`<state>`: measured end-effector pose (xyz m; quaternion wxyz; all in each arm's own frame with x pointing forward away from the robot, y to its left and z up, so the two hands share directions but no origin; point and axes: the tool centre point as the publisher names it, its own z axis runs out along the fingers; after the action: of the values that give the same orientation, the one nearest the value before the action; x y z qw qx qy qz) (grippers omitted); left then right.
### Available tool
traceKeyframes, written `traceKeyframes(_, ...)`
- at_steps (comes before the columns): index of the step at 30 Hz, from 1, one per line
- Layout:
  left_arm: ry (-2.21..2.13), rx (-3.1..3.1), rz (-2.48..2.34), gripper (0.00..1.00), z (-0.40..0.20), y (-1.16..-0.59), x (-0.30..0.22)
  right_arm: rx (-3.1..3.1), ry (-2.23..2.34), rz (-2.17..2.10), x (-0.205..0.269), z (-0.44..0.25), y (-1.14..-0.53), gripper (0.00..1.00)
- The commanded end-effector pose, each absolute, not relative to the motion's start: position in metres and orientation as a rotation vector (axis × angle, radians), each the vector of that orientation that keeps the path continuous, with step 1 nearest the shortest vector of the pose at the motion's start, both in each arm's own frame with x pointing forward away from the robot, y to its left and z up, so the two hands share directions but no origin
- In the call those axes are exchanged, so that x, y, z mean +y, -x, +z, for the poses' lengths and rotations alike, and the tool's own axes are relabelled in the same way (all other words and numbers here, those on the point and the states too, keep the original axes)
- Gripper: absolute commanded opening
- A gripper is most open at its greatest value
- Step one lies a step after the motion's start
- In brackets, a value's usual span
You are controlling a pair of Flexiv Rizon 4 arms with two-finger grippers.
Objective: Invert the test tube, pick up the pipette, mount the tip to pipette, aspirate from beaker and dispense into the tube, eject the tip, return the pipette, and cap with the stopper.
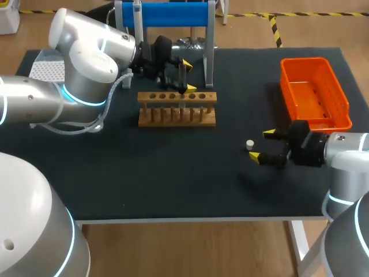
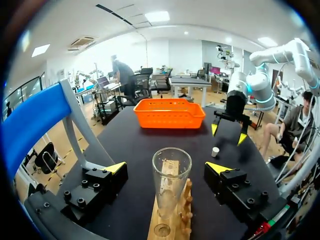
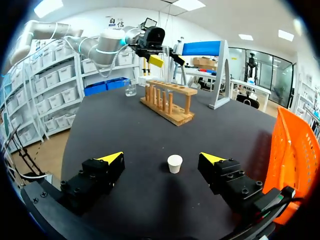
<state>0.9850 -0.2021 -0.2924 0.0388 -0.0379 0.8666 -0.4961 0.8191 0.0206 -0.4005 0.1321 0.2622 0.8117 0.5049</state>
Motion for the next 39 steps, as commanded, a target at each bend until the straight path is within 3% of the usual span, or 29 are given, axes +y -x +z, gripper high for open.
traceKeyframes(1,0.115,2.661,-1.519,1.0,-0.292,-0.986,-0.202,2.334,-0.771,1.465,0.027,-0.412,-0.828,1.0)
traceKeyframes(9,0.115,2.661,-1.519,1.0,-0.292,-0.986,-0.202,2.308,-0.787,1.461,0.028,-0.419,-0.831,0.96)
traceKeyframes(19,0.115,2.661,-1.519,1.0,-0.292,-0.986,-0.202,2.295,-0.798,1.458,0.03,-0.422,-0.834,0.82)
traceKeyframes(21,0.115,2.661,-1.519,1.0,-0.292,-0.986,-0.202,2.293,-0.798,1.454,0.03,-0.423,-0.835,0.73)
traceKeyframes(25,0.115,2.661,-1.519,1.0,-0.292,-0.986,-0.202,2.29,-0.798,1.448,0.031,-0.423,-0.836,0.65)
traceKeyframes(39,0.115,2.661,-1.519,1.0,-0.292,-0.986,-0.202,2.295,-0.795,1.429,0.034,-0.425,-0.842,0.52)
